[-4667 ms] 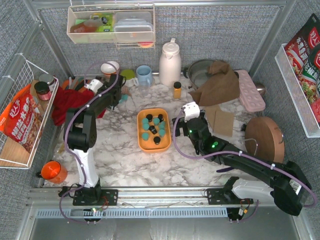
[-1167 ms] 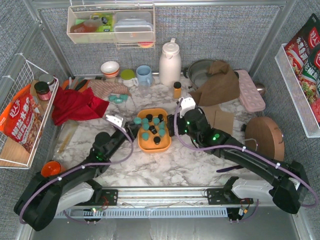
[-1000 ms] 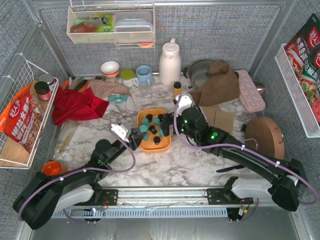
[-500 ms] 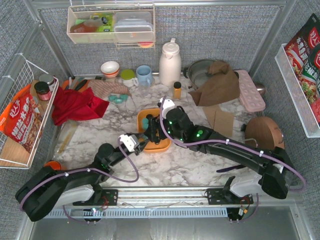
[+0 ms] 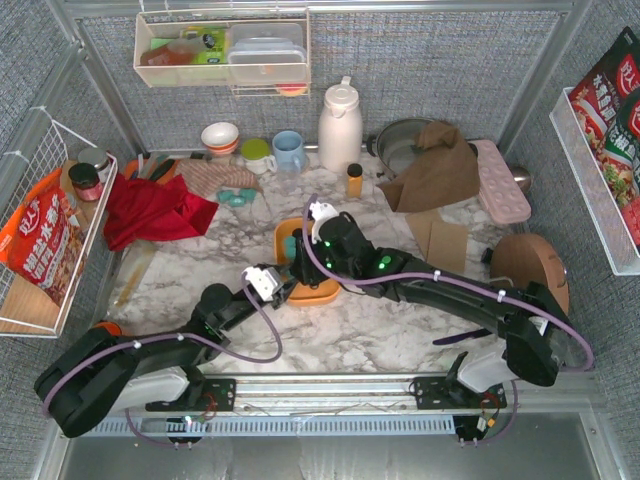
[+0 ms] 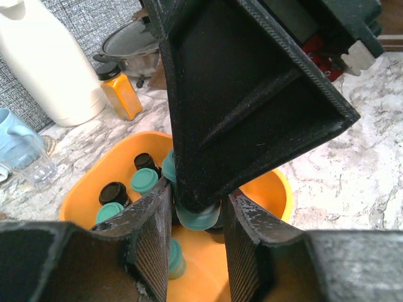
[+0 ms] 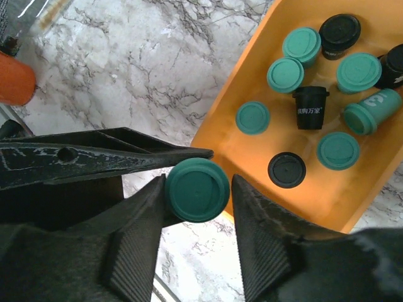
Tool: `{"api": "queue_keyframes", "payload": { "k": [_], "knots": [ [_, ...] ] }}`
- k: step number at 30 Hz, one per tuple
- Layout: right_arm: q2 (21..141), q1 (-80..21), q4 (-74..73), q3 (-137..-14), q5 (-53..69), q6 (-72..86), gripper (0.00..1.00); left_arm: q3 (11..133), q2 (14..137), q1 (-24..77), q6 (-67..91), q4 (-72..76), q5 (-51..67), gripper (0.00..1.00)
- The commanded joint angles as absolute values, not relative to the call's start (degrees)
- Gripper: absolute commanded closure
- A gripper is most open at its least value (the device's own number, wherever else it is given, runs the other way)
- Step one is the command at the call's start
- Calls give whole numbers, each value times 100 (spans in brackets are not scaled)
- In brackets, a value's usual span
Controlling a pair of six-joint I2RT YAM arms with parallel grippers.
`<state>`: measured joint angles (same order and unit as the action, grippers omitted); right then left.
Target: Mix the coffee capsules in the storage basket
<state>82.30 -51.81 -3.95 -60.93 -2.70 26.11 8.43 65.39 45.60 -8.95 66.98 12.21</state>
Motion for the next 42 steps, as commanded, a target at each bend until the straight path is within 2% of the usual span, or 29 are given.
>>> {"api": "queue_keyframes", "payload": {
  "k": [1, 5, 7, 8, 10, 12, 17, 21, 24, 28, 31, 36, 42],
  "knots": [
    [8329, -5194, -474, -6160, -413, 2531, 57, 876, 6565, 4569, -862, 6805, 1336, 58],
    [8436, -5194, -537, -6176, -557, 2417, 77, 853, 6526, 4562, -854, 6737, 1352, 43],
    [8498, -5188, -580, -6189, -643, 2388, 85, 816, 6490, 4566, -842, 6708, 1326, 40],
    [8527, -5186, -599, -6185, -699, 2378, 86, 801, 6465, 4562, -817, 6710, 1273, 38],
    [8590, -5179, -682, -6178, -894, 2382, 87, 733, 6389, 4561, -745, 6731, 1091, 25],
    [8646, -5169, -789, -6172, -1161, 2363, 87, 624, 6242, 4557, -636, 6822, 724, 17],
    [8975, -5168, -1154, -6238, -1832, 2105, 87, 407, 5769, 4555, -113, 6875, -908, 14],
    [9242, -5168, -1443, -6307, -2024, 2019, 86, 579, 5526, 4551, 531, 6195, -2384, 13],
    [9322, -5168, -1573, -6319, -2034, 1998, 82, 880, 5537, 4494, 995, 5512, -3315, 9],
    [9317, -5168, -1610, -6315, -2020, 1963, 65, 1402, 5844, 4110, 1582, 4705, -3644, 8],
    [9285, -5147, -1615, -6327, -1932, 1921, 52, 2050, 6172, 3446, 2338, 3644, -3339, 8],
    [9096, -5028, -1506, -6289, -1592, 1899, 38, 3273, 7055, 2655, 2759, 2566, -2693, 8],
    [8738, -4912, -1321, -6163, -1352, 1631, 30, 4618, 8404, 1989, 3116, 1662, -2124, 9]
  ]
}}
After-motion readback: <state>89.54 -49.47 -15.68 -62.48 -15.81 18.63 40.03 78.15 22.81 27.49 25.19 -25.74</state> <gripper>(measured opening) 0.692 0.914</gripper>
